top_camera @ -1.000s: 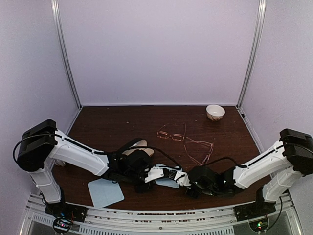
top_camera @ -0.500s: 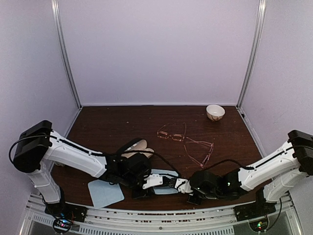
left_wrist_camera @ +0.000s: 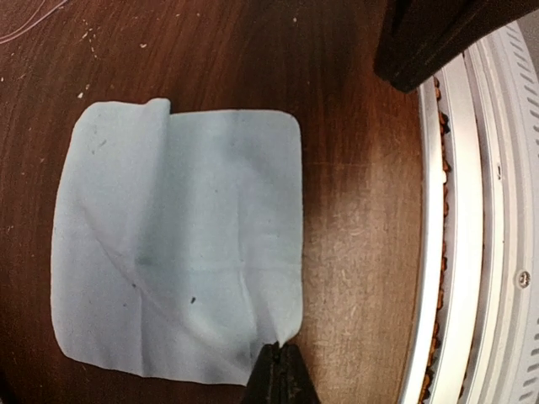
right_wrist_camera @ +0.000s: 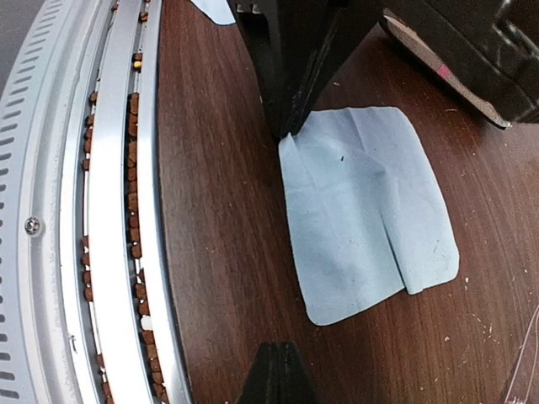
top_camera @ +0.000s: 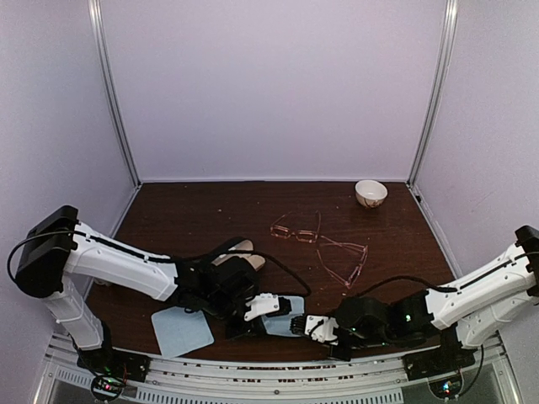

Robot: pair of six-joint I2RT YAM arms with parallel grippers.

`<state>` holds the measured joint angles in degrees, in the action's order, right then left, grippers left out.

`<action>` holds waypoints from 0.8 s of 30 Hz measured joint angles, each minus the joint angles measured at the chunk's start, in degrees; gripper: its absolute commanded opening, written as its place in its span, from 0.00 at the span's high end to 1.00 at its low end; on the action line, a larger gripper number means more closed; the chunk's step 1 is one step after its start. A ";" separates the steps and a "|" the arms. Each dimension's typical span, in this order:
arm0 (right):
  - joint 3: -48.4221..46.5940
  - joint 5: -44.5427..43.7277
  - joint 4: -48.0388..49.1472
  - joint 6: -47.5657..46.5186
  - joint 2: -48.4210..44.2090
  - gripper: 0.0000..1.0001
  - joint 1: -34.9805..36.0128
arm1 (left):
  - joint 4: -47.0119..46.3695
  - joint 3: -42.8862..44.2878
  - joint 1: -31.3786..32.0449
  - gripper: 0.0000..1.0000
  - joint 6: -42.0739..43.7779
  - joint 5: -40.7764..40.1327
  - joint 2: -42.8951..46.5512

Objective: Organize the sunglasses
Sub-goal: Pick up the glasses cleaning cloth from the center of the board.

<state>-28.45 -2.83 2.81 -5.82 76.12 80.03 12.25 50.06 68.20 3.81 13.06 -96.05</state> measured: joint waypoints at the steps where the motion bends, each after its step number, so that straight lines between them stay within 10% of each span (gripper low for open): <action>1: 0.00 0.04 0.11 0.00 -0.15 0.92 0.00 | 0.00 0.02 0.00 1.00 -0.15 0.00 0.13; 7: -0.09 -1.18 1.68 -0.48 0.72 0.58 0.00 | -0.17 0.00 0.00 1.00 -0.76 0.37 0.15; 24: -1.33 -5.51 11.10 -6.47 12.83 0.61 -0.15 | -5.60 -3.10 -1.81 1.00 -2.34 4.04 0.15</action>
<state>-29.78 -8.34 13.91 -12.29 88.95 79.88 6.66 46.96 66.39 1.48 17.10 -95.90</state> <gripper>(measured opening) 0.407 0.006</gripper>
